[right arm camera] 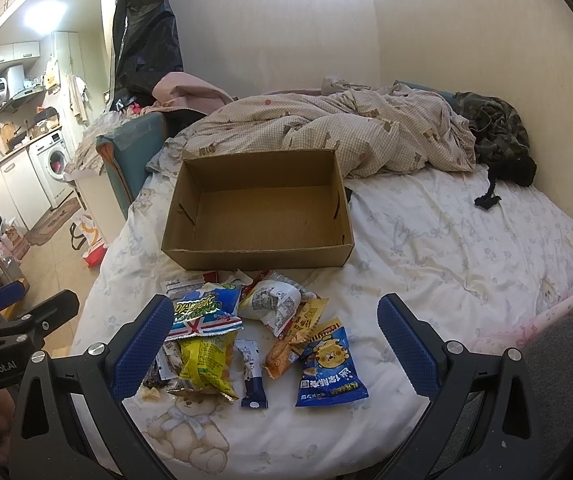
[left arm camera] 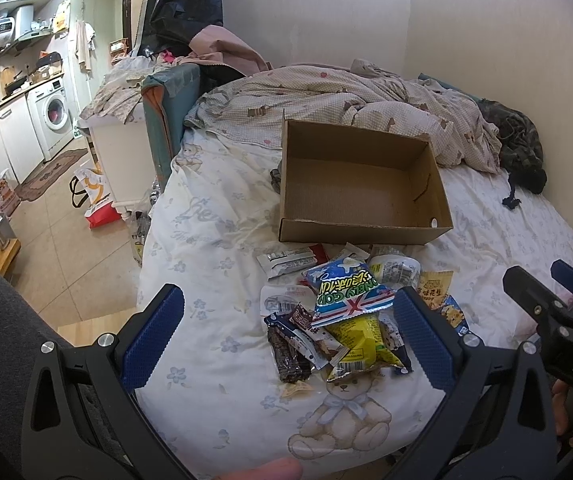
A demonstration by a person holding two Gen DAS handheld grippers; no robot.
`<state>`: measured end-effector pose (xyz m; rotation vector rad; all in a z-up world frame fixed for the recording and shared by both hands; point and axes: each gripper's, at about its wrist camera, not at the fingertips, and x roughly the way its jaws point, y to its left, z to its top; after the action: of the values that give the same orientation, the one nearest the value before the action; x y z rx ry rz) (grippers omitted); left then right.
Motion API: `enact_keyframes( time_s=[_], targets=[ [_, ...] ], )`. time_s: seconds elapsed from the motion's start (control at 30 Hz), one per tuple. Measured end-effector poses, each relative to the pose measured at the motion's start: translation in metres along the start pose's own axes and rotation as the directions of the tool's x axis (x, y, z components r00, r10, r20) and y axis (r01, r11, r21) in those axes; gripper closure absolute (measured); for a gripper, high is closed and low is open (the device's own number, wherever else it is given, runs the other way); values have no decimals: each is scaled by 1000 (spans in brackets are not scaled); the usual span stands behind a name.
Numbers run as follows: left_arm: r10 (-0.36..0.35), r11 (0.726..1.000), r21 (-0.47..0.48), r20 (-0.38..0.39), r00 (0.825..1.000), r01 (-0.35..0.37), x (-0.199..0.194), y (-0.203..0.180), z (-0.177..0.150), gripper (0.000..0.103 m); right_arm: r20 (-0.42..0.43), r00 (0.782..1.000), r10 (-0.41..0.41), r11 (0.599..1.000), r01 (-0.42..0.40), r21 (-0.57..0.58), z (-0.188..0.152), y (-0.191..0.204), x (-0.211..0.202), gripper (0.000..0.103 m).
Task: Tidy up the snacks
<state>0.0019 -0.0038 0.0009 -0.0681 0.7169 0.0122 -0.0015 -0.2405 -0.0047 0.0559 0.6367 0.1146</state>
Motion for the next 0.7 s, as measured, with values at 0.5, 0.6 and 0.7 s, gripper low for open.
enact_keyframes(
  time_s=[0.5, 0.6, 0.7],
  targets=[
    [-5, 1000, 4, 5, 1000, 5, 0, -2, -1, 0, 0, 1000, -5, 1000, 5, -1, 1, 3, -6, 0],
    [-3, 1000, 3, 5, 1000, 3, 0, -3, -2, 0, 0, 1000, -3, 1000, 3, -4, 1, 3, -7, 0],
    [-2, 1000, 1, 4, 1000, 2, 1, -3, -3, 0, 3, 1000, -3, 1000, 3, -4, 1, 4, -7, 0]
  ],
)
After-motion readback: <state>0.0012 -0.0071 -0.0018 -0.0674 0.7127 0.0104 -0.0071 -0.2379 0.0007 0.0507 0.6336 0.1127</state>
